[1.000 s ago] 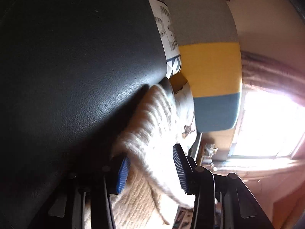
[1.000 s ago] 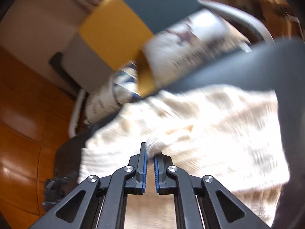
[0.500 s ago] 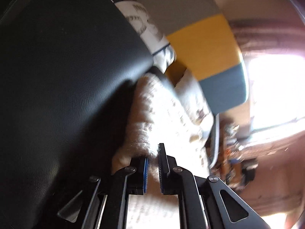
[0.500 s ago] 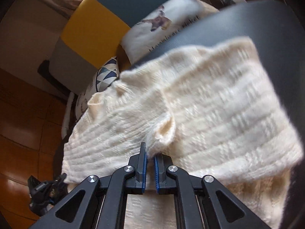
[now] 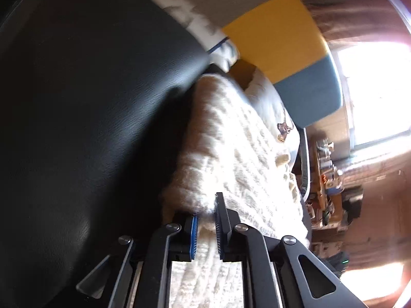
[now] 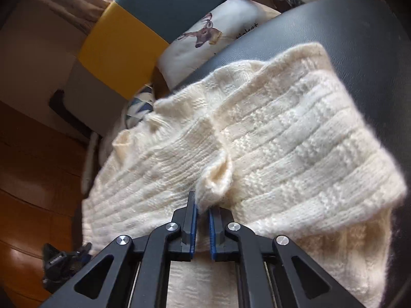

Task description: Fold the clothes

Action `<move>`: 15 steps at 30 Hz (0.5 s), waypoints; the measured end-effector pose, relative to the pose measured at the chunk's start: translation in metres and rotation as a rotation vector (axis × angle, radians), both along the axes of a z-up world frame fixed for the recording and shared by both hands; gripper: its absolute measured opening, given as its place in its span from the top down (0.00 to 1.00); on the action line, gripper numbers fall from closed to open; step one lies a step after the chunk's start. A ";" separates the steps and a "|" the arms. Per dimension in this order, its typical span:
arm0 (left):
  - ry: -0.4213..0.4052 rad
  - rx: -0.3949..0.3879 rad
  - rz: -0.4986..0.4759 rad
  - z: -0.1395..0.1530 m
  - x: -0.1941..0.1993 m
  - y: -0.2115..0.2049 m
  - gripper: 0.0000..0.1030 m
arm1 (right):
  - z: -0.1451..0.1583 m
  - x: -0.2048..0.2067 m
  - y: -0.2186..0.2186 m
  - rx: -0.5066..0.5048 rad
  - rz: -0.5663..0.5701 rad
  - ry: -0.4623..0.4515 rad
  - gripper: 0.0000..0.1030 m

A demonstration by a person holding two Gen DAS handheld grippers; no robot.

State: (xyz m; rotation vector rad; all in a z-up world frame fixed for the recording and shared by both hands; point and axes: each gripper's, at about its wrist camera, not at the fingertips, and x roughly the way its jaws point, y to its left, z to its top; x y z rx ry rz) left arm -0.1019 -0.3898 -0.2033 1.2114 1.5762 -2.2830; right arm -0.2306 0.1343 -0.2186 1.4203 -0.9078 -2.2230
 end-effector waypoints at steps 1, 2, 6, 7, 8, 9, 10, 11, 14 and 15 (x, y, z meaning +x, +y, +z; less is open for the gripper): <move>0.009 0.065 0.014 -0.004 0.005 -0.005 0.85 | -0.001 0.000 0.006 -0.048 -0.018 -0.016 0.81; 0.019 0.123 0.030 -0.006 0.011 -0.010 0.84 | -0.001 0.001 0.011 -0.075 -0.032 -0.025 0.79; 0.052 0.202 0.105 -0.003 0.040 -0.032 0.82 | 0.023 0.016 0.019 0.047 -0.047 0.041 0.76; 0.057 0.216 0.127 -0.004 0.048 -0.036 0.82 | 0.030 0.020 0.020 0.075 -0.045 0.062 0.75; 0.066 0.243 0.150 -0.005 0.054 -0.039 0.82 | 0.036 0.023 0.018 0.095 -0.036 0.082 0.75; 0.076 0.272 0.171 -0.007 0.060 -0.042 0.82 | 0.041 0.024 0.011 0.107 -0.014 0.098 0.75; 0.089 0.304 0.184 -0.009 0.062 -0.043 0.81 | 0.046 0.023 0.002 0.118 0.012 0.109 0.75; 0.095 0.331 0.192 -0.012 0.062 -0.044 0.81 | 0.050 0.022 -0.007 0.129 0.038 0.121 0.75; 0.111 0.424 0.194 -0.020 0.054 -0.037 0.81 | 0.061 0.018 -0.034 0.161 0.114 0.152 0.75; 0.108 0.444 0.202 -0.022 0.050 -0.034 0.81 | 0.063 0.015 -0.045 0.172 0.133 0.156 0.75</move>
